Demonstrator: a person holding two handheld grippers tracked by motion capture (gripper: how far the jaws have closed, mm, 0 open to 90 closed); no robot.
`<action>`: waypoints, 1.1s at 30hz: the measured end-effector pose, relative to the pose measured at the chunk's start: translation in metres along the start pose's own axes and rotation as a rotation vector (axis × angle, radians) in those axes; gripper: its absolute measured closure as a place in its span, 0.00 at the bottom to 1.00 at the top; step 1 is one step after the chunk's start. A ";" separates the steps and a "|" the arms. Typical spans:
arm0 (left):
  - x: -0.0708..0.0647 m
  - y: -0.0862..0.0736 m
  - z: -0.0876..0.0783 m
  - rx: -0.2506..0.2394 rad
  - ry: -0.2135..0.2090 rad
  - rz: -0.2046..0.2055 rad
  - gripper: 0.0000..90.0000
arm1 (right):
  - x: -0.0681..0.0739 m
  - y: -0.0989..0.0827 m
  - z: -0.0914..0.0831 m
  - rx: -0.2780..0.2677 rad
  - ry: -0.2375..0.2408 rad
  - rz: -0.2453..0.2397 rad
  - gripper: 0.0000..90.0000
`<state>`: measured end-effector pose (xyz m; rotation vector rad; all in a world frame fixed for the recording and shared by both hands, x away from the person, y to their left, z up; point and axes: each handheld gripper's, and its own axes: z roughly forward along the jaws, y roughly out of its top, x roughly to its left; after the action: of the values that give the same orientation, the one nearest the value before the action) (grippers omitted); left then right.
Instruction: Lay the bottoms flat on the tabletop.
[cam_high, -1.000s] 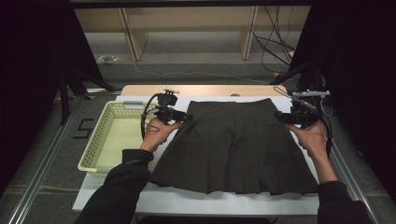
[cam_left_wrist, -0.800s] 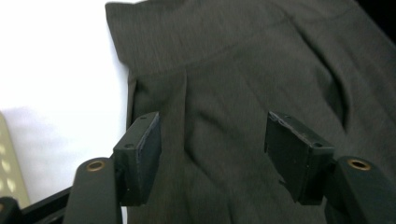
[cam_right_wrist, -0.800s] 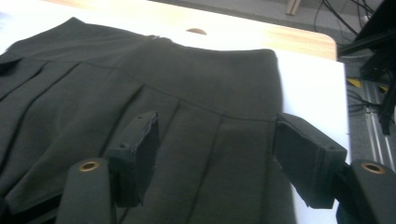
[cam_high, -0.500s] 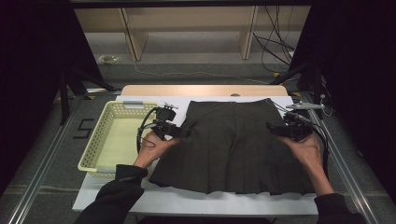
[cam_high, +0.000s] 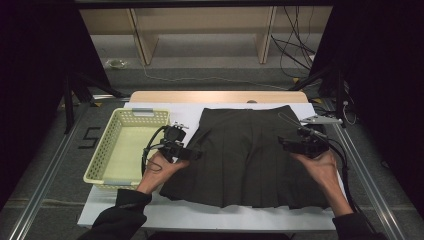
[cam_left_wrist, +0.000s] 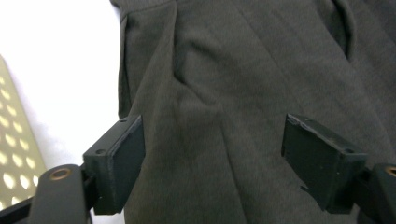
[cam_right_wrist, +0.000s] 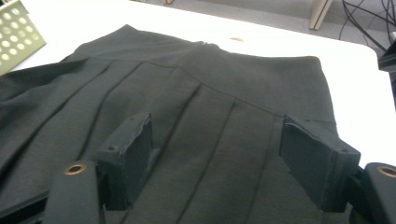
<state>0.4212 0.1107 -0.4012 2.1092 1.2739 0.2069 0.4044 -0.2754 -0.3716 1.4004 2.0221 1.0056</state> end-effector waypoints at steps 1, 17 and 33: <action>0.000 -0.002 -0.002 -0.002 -0.003 0.001 0.22 | 0.002 -0.001 -0.001 -0.001 0.003 -0.004 0.30; -0.001 -0.020 -0.015 0.019 -0.004 -0.011 0.19 | 0.028 -0.005 -0.001 -0.005 0.060 -0.024 0.28; -0.008 -0.031 -0.011 0.075 -0.002 -0.014 0.18 | 0.061 0.002 0.000 -0.017 0.110 -0.097 0.28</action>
<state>0.3896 0.1186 -0.4095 2.1622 1.3132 0.1530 0.3836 -0.2178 -0.3689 1.2506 2.1330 1.0761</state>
